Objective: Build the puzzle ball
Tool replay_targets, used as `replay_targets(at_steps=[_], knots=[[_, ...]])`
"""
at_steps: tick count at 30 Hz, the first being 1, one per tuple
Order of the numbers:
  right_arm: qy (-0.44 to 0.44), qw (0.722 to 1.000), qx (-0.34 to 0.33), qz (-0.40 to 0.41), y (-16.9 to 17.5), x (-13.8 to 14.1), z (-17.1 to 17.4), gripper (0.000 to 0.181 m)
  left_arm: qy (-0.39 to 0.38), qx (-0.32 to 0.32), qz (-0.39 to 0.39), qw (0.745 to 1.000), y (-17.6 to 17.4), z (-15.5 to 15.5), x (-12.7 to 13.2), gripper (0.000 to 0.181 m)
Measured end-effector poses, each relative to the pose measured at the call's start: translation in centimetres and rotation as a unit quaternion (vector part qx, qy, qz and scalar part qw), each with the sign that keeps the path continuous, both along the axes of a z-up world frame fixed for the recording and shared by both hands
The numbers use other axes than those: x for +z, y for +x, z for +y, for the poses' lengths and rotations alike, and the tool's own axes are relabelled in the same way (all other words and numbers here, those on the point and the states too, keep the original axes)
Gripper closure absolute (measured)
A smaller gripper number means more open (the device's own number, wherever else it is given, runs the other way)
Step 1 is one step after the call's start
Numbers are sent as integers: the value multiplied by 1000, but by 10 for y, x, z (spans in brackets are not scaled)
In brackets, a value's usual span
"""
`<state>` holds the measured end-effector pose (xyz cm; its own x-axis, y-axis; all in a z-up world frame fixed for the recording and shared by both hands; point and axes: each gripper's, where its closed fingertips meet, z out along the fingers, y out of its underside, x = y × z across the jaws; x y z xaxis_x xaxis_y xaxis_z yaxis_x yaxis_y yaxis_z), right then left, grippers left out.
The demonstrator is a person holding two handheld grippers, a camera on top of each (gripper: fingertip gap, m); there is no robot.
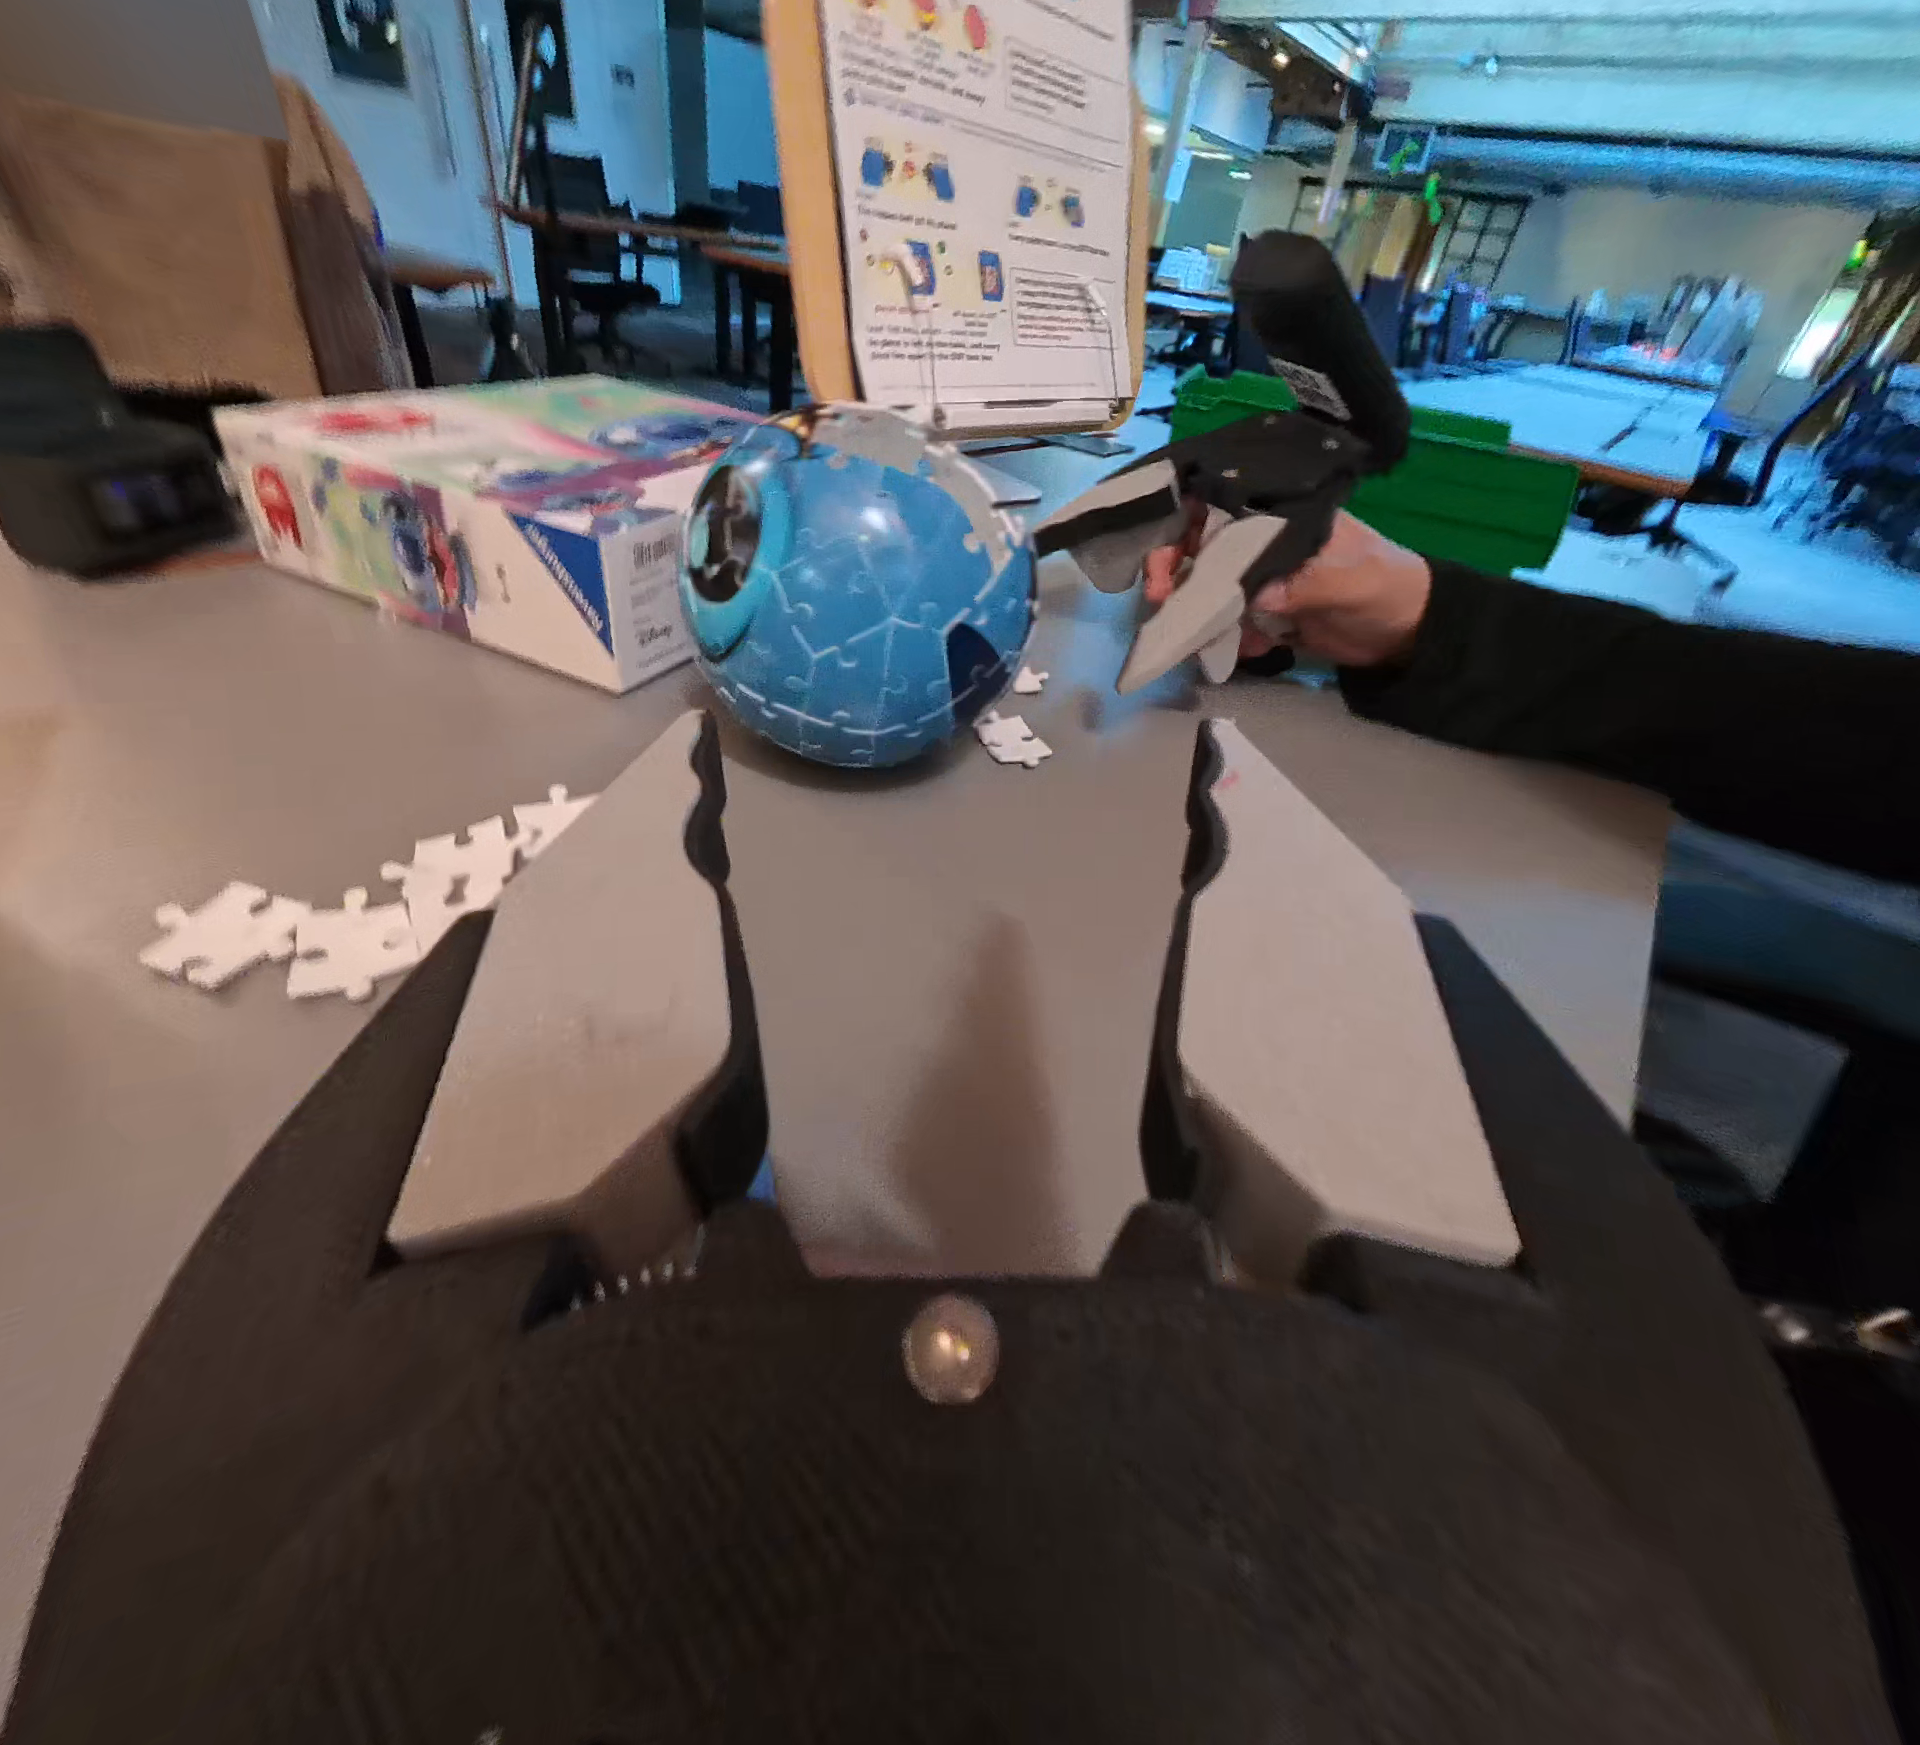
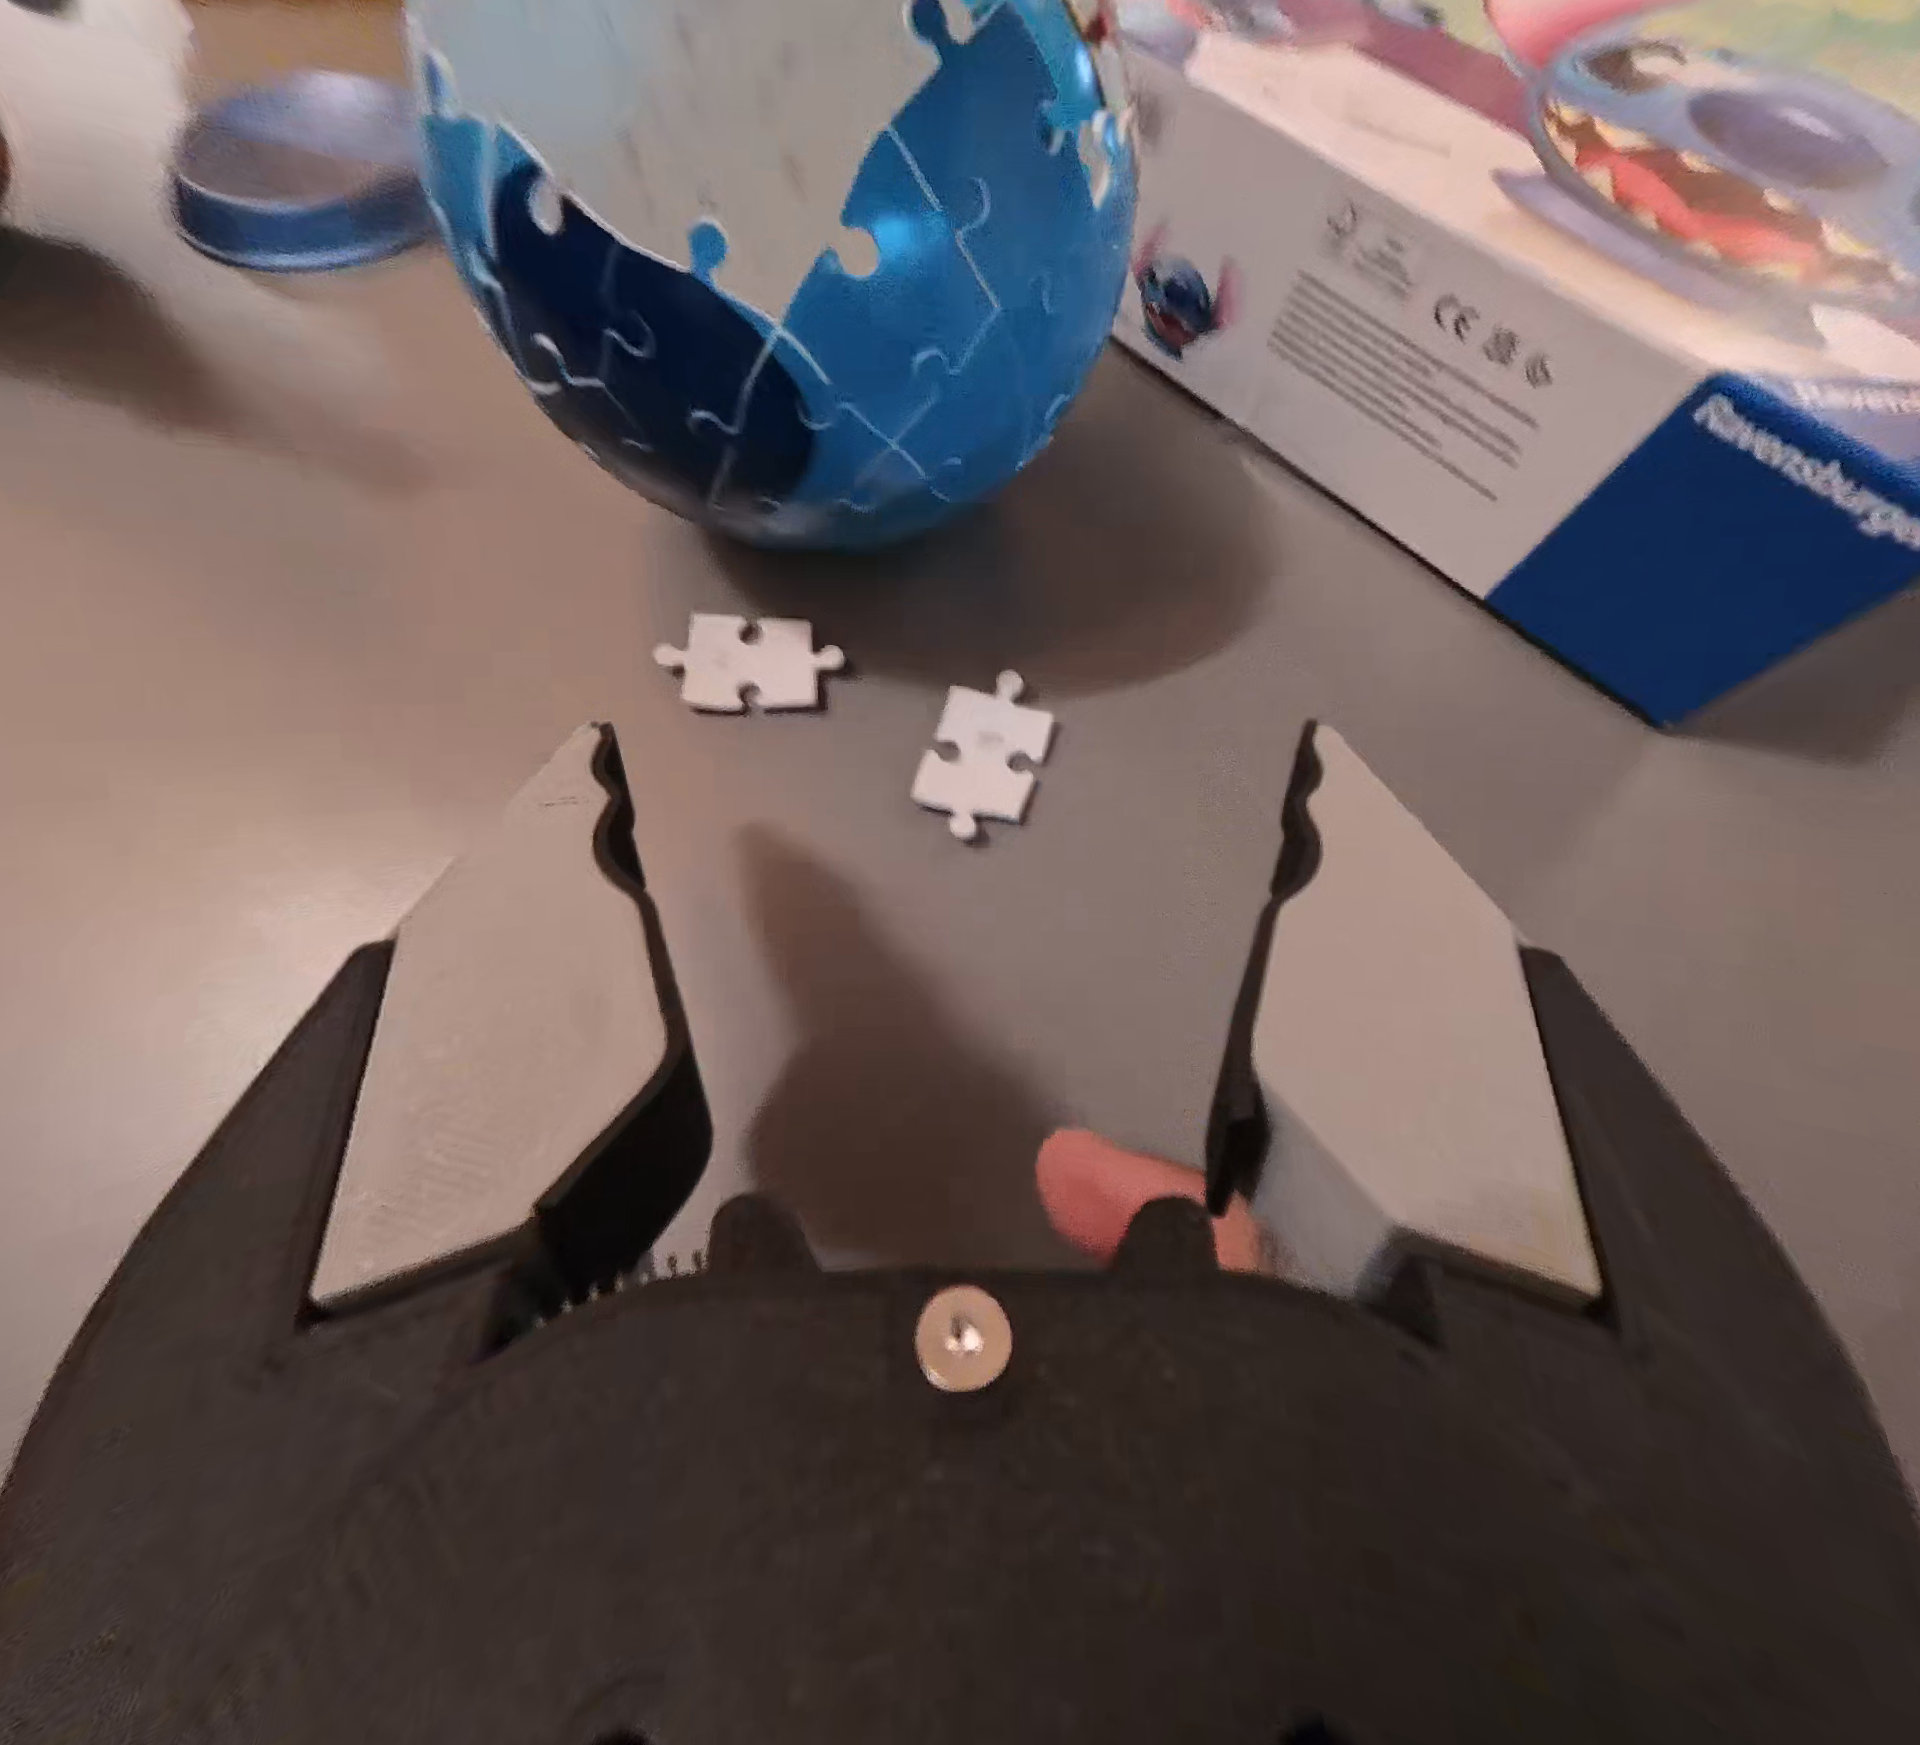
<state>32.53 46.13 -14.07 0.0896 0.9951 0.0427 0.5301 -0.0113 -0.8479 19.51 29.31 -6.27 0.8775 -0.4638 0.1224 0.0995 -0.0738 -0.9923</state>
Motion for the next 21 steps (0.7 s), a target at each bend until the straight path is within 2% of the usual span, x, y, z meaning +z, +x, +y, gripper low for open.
replay_targets(at_steps=[3, 6, 11, 15, 18, 21], knots=[[-23, 1000, -6, -9, 1, -4, 4, 62, 39, -14, 59, 997, 16, -8, 2, 94], [10, 999, -19, -35, 6, -11, 13, 62, 63, -7, 66, 996, 15, -11, 7, 92], [37, 997, -43, -49, 11, -14, 21, 58, 93, 56, 100, 989, 2, -8, 11, 81], [50, 996, -61, -29, 15, -7, 24, 57, 114, 112, 146, 976, -4, -9, 12, 87], [41, 997, -63, -18, 18, -4, 18, 62, 108, 122, 130, 978, -10, -10, 13, 92], [4, 998, -60, -1, 20, -1, 7, 65, 65, 81, 70, 992, -9, -11, 8, 91]])
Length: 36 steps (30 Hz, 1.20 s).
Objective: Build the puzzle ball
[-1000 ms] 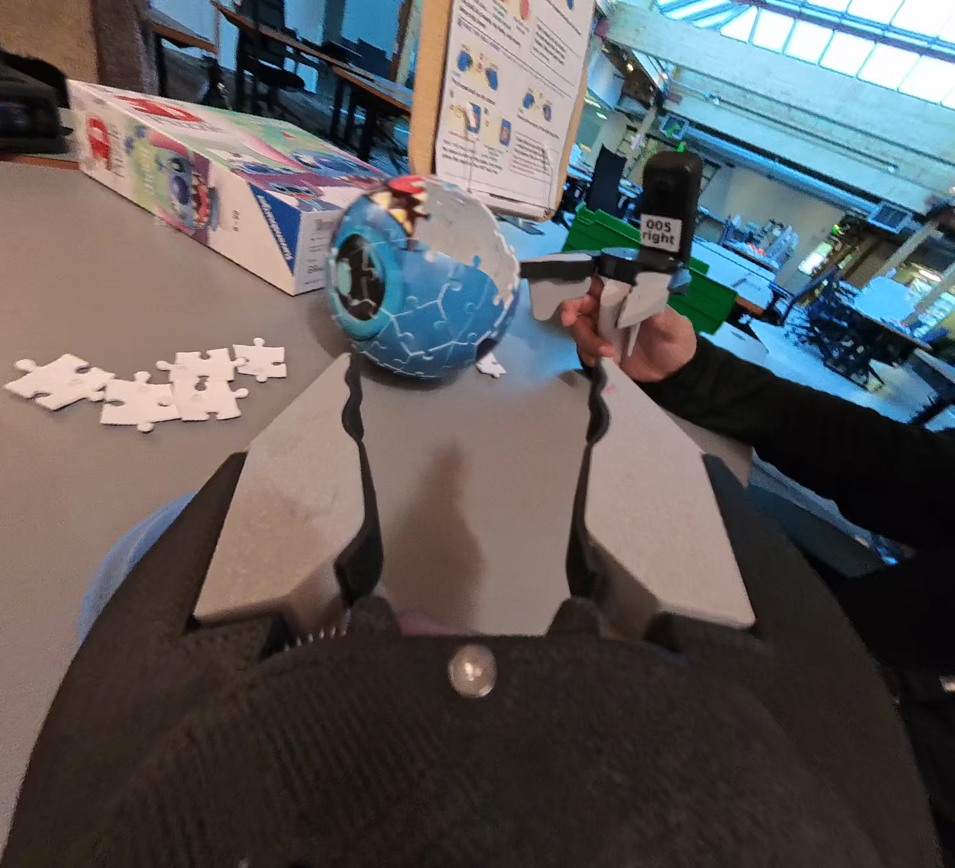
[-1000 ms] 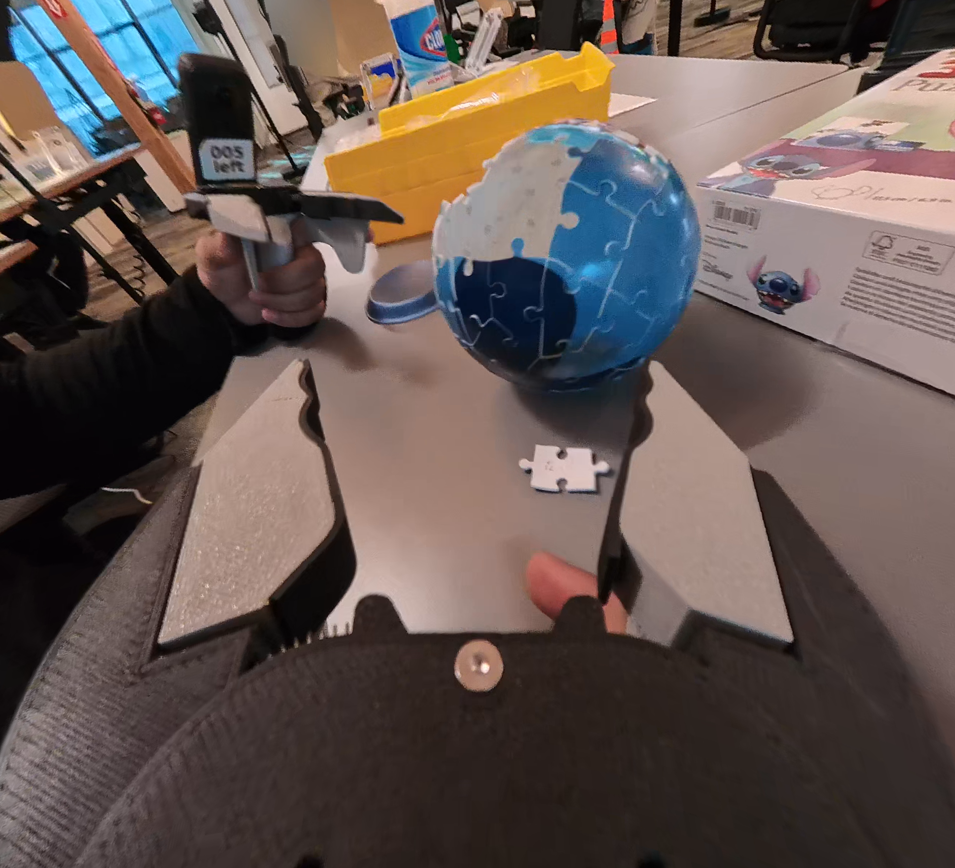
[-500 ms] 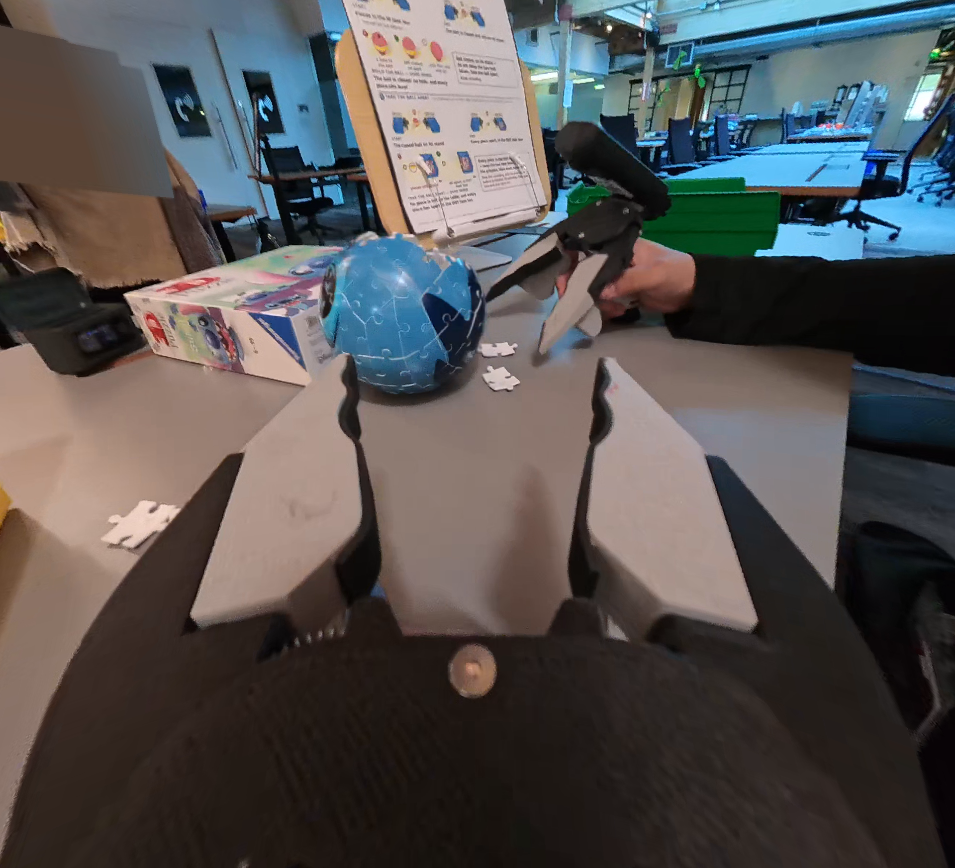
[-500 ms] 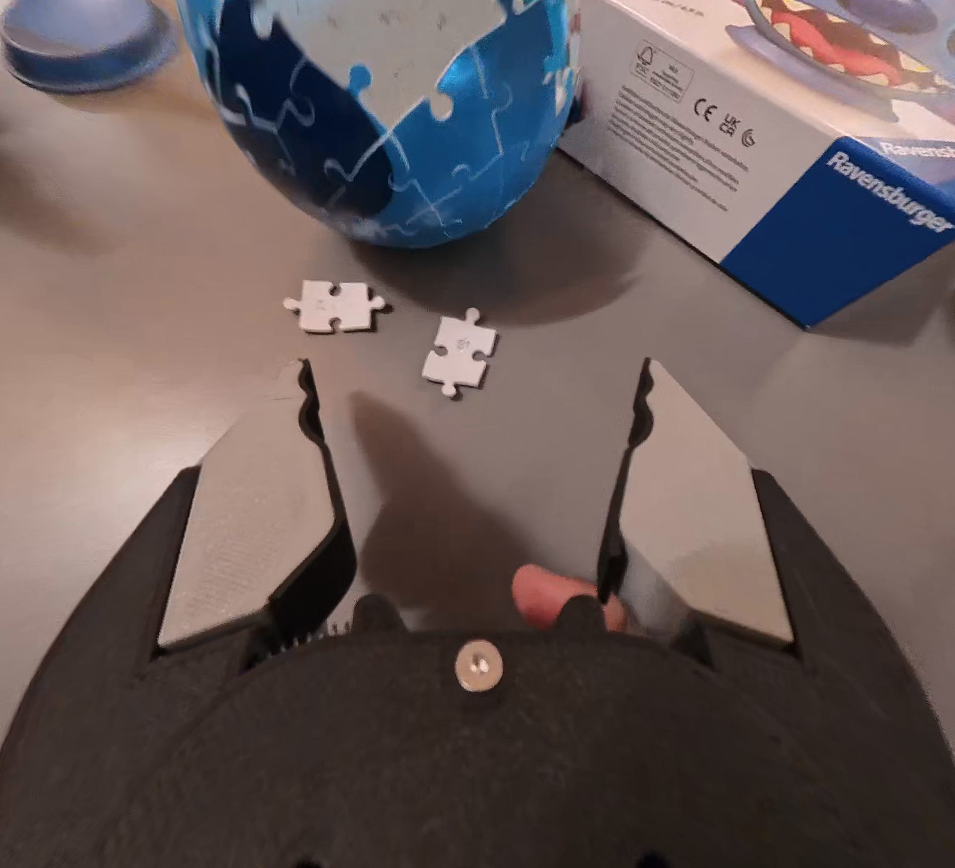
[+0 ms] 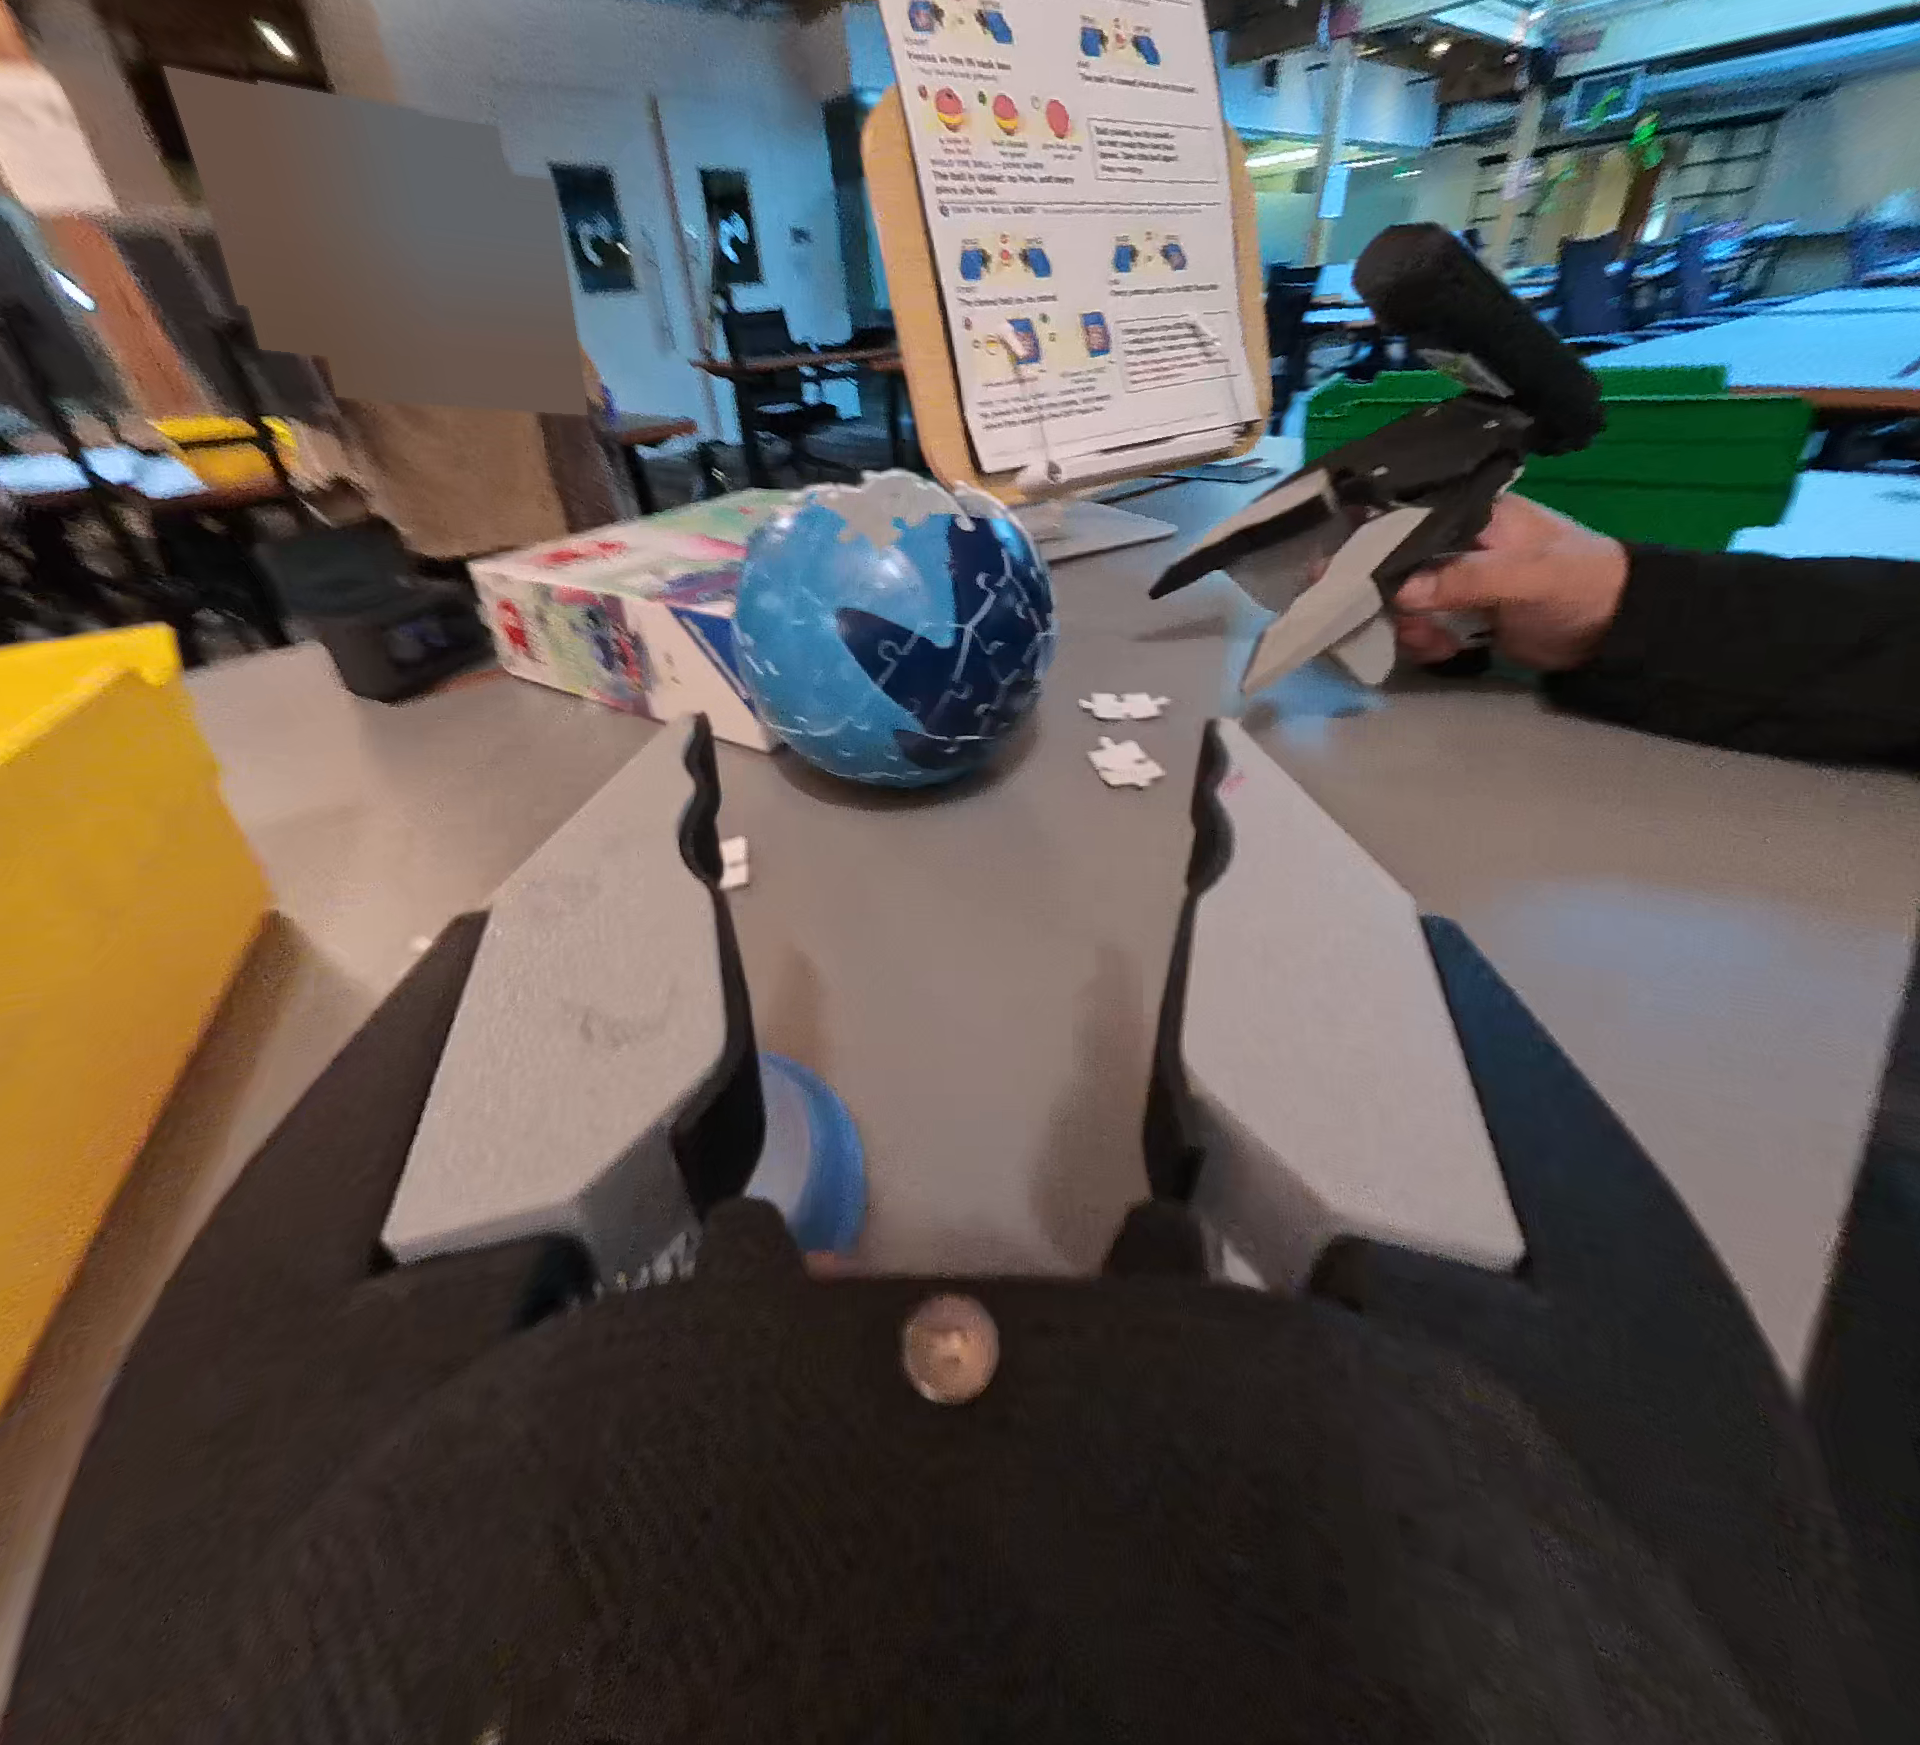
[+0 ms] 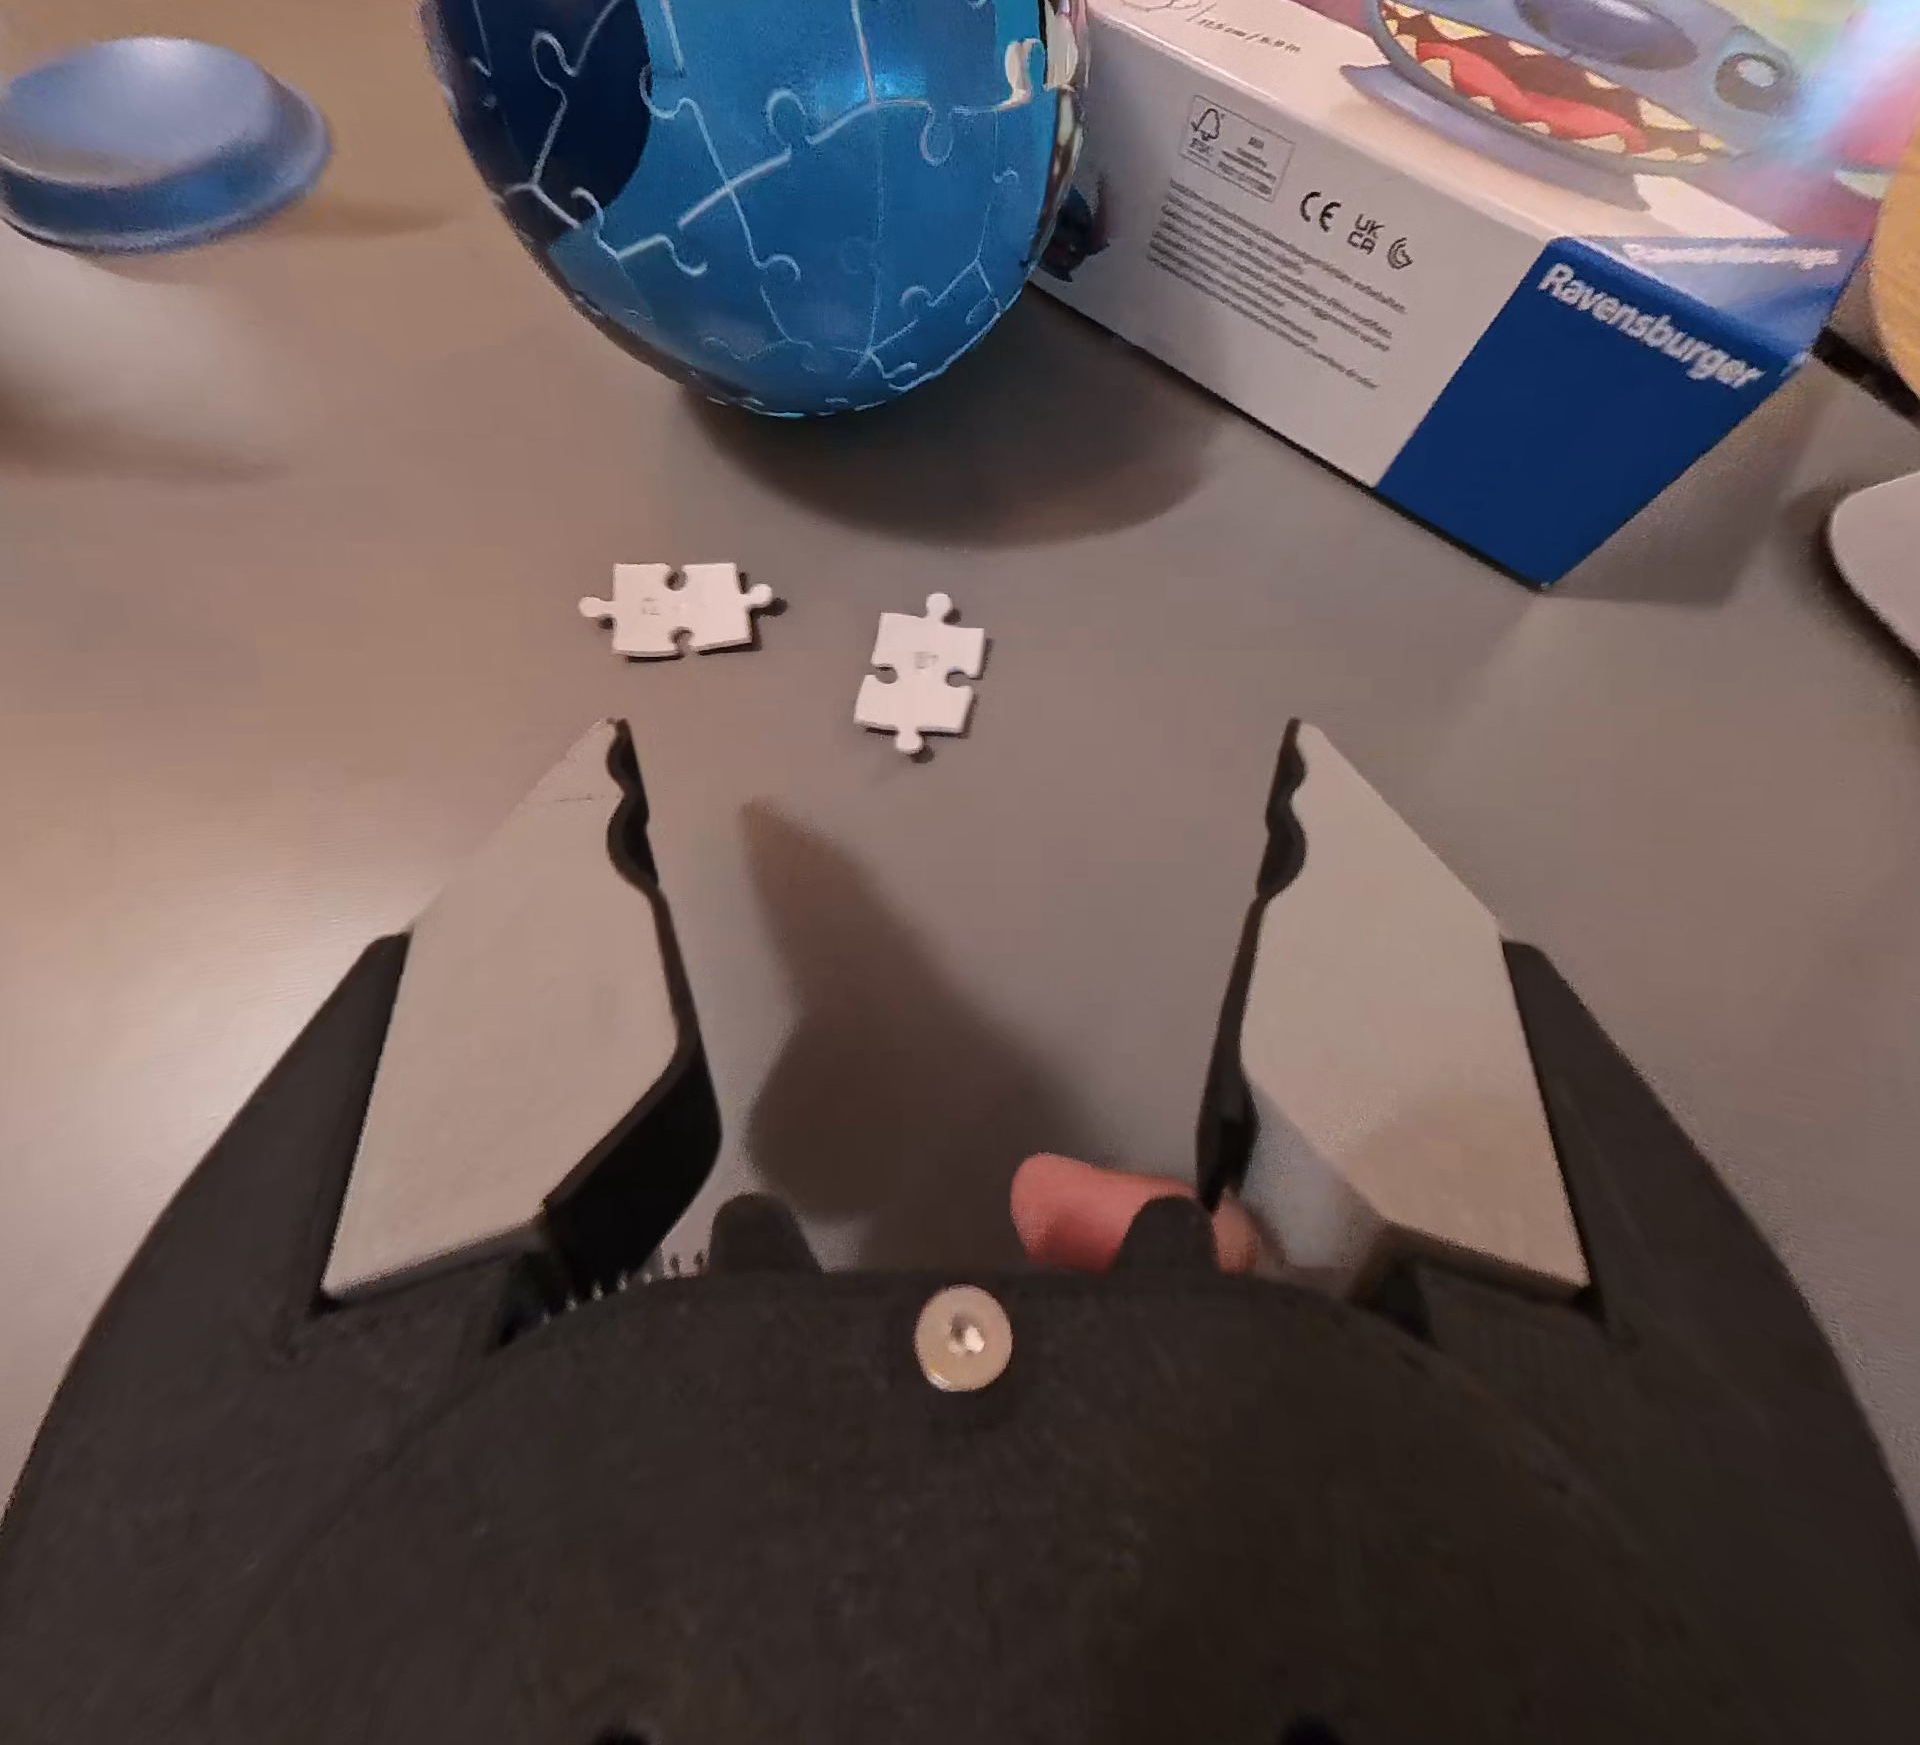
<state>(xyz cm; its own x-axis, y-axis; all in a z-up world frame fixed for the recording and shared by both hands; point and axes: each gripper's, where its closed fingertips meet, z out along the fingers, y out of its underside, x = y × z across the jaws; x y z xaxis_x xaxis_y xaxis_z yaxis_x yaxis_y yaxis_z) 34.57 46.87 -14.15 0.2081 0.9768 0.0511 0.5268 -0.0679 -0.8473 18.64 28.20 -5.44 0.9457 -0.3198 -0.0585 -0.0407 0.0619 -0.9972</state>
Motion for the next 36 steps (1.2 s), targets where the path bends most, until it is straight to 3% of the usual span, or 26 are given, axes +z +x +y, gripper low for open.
replay_targets(at_steps=[4, 9, 13, 17, 23, 27, 30, 36], knots=[[-31, 999, 19, 39, 3, 10, -15, 65, -38, -16, -34, 999, -4, 1, -6, 89], [-89, 988, 94, 87, -14, 23, -38, 69, -129, -33, -24, 991, 1, 19, -23, 85], [-219, 958, 132, 128, -45, 33, -40, 68, -213, -71, -32, 974, 4, 56, -15, 81], [-271, 949, 104, 122, -67, 28, -24, 67, -278, -74, 27, 957, -21, 109, -25, 82], [-403, 892, 104, 177, -88, 43, -7, 68, -329, -181, -56, 925, -12, 150, -29, 90], [-415, 885, 111, 179, -97, 43, 2, 75, -319, -251, -93, 909, 6, 145, -23, 93], [-410, 882, 128, 194, -98, 51, -1, 67, -299, -270, -93, 910, 16, 136, -19, 100], [-370, 882, 188, 223, -89, 73, -24, 73, -307, -285, -59, 906, 35, 100, -31, 100]])
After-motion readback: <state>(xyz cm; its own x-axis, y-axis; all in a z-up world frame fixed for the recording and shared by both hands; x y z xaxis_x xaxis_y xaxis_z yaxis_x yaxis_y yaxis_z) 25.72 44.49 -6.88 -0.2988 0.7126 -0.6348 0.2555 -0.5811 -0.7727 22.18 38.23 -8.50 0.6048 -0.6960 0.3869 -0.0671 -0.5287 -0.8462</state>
